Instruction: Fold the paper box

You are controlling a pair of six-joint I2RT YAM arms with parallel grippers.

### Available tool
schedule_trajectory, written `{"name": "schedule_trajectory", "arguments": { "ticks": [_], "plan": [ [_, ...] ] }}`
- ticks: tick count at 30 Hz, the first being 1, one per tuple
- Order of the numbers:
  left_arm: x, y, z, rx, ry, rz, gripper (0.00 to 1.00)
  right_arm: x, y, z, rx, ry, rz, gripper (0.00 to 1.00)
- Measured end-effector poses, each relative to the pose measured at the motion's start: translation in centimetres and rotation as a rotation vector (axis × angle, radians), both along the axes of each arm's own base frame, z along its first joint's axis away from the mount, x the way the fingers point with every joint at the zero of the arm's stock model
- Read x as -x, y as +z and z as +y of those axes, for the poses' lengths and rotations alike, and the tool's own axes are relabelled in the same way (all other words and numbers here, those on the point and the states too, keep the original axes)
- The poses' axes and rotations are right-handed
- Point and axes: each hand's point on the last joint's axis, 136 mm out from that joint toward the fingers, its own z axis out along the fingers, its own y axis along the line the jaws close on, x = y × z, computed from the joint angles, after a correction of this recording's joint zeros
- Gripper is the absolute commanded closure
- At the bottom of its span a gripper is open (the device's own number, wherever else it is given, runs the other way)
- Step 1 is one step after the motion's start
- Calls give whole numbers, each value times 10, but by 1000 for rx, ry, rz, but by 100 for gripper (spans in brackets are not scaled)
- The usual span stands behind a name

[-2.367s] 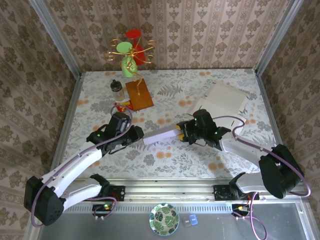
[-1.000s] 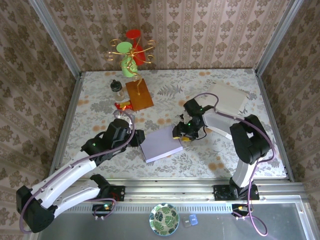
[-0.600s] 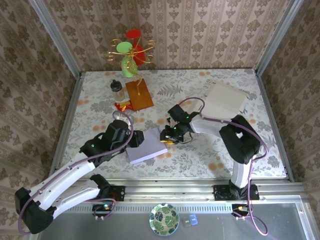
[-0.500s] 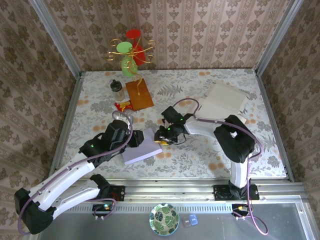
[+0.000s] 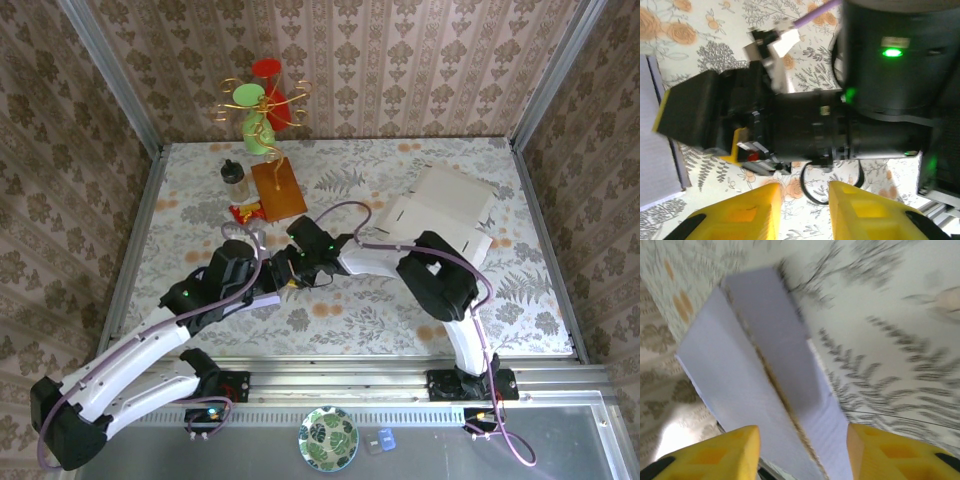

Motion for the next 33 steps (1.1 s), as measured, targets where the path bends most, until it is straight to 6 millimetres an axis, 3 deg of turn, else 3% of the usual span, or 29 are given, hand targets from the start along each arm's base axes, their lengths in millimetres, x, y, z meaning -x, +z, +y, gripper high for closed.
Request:
{"name": "schedule_trajectory", "arguments": {
  "ticks": [4,10,14,17,20,23,29,33],
  "plan": [
    [-5,-13,-19,20,19,62,68,-3,28,-59,41,-91,-17,44],
    [-13,-54,-72,19,75,180,66,-12,138,-183,-10,-293,-211,46],
    [-29,-77,-131,54,100,215,65,16,180,-261,-3,-428,-312,47],
    [-47,-88,-181,125,123,219,65,39,197,-298,7,-500,-351,47],
    [-61,-100,-212,181,162,225,64,54,202,-322,27,-548,-365,47],
    [-73,-109,-230,221,204,240,64,63,192,-329,61,-544,-327,47],
    [-96,-117,-252,307,269,289,64,71,180,-333,100,-530,-276,47],
    [-106,-126,-252,325,296,335,64,71,179,-335,102,-535,-275,47]
  ]
}}
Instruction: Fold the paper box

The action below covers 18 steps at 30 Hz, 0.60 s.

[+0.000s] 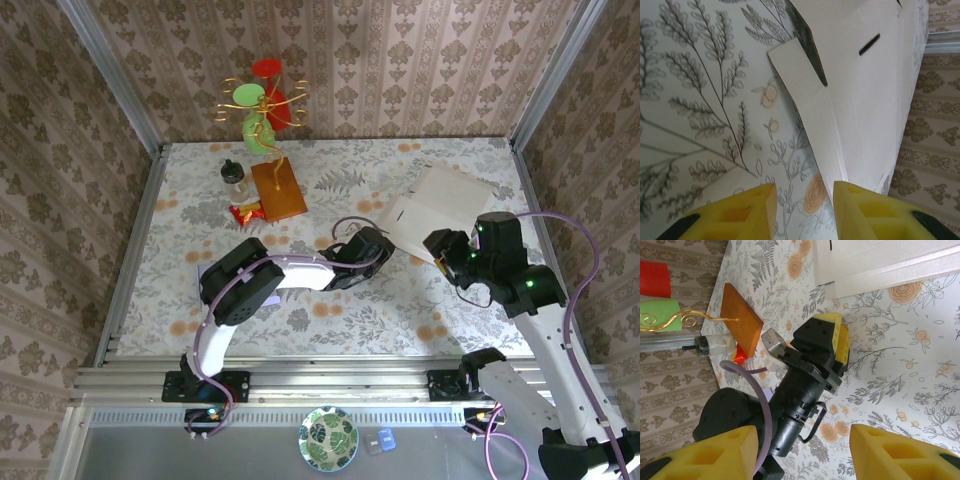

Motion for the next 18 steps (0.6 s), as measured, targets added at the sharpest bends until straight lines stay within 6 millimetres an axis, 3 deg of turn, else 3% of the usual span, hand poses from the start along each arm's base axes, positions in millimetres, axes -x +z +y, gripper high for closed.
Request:
{"name": "schedule_trajectory", "arguments": {
  "ticks": [7,18],
  "plan": [
    [-17,1,-5,44,19,33,65,4,-10,-1,-3,-7,18,48],
    [-20,-13,-19,71,25,80,67,4,-9,-1,-3,-7,13,48]
  ]
}}
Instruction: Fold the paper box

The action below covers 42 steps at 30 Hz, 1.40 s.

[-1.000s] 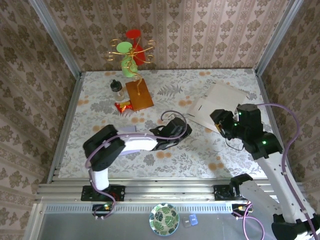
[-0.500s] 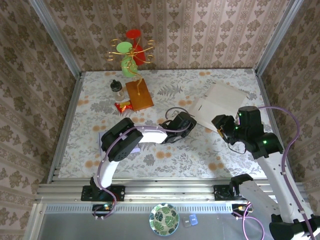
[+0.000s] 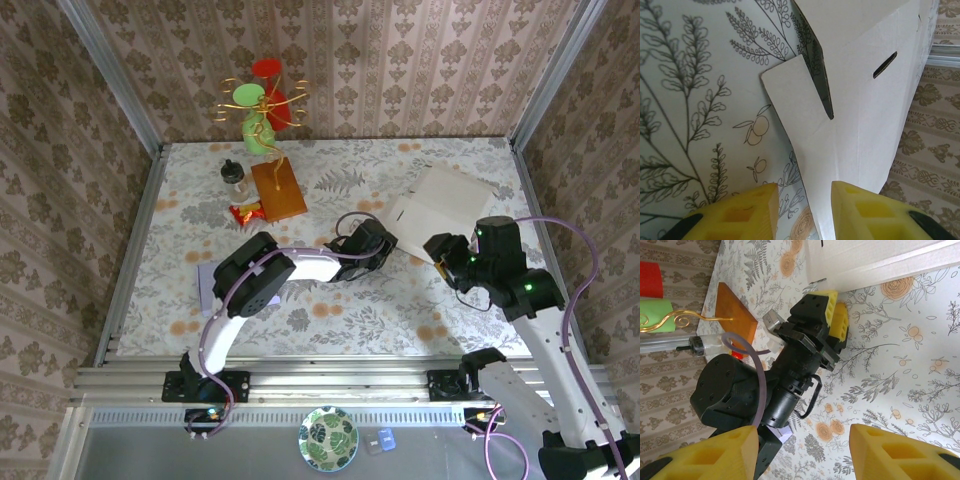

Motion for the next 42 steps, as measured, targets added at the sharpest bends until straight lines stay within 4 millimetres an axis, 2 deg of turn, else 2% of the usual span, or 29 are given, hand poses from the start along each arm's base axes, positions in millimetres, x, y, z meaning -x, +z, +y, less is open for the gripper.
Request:
{"name": "schedule_trajectory", "arguments": {
  "ticks": [11,20,30,34,39,42],
  "plan": [
    [-4,-3,-16,31,5,-3,76,0,2,-3,0,-10,-7,48],
    [-13,-1,-17,45,37,-42,100,0,0,-5,-1,-14,-6,49],
    [-29,20,-15,79,102,-151,100,6,-28,-8,-45,-71,12,51],
    [-28,39,-10,96,132,-183,100,-1,-51,-11,-130,-180,21,48],
    [-29,81,4,173,187,-230,100,-16,-88,-15,-235,-325,69,45],
    [-37,103,10,215,206,-254,100,-25,-91,-20,-261,-384,53,43]
  ]
}}
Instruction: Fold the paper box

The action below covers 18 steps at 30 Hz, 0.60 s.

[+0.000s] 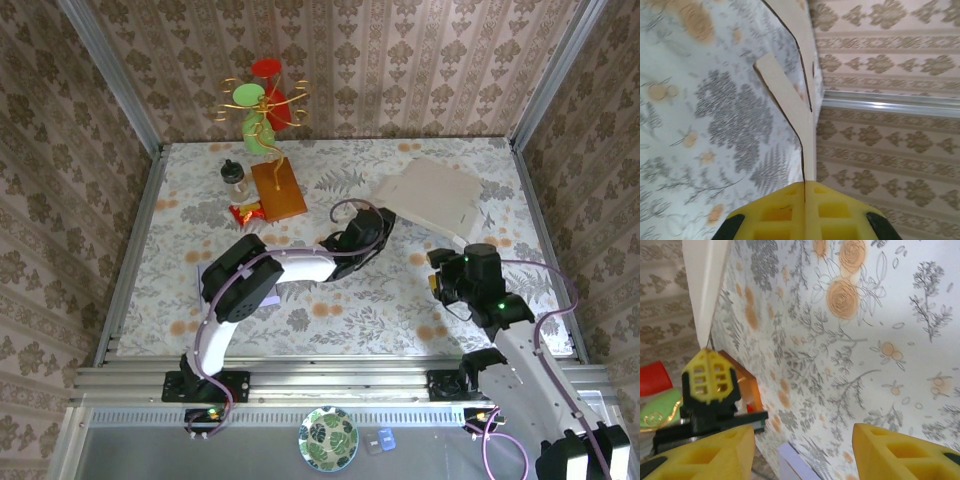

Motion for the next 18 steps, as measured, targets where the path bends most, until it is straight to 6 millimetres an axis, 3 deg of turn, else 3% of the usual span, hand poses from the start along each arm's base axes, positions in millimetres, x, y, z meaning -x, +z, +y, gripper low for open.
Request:
{"name": "schedule_trajectory", "arguments": {
  "ticks": [5,11,18],
  "plan": [
    [-2,18,7,47,18,-16,100,-24,9,0,-16,-28,-57,41],
    [7,8,6,41,10,3,100,-48,10,-1,-18,-53,-102,40],
    [8,13,6,49,9,-1,100,-75,8,0,-12,-67,-124,44]
  ]
}}
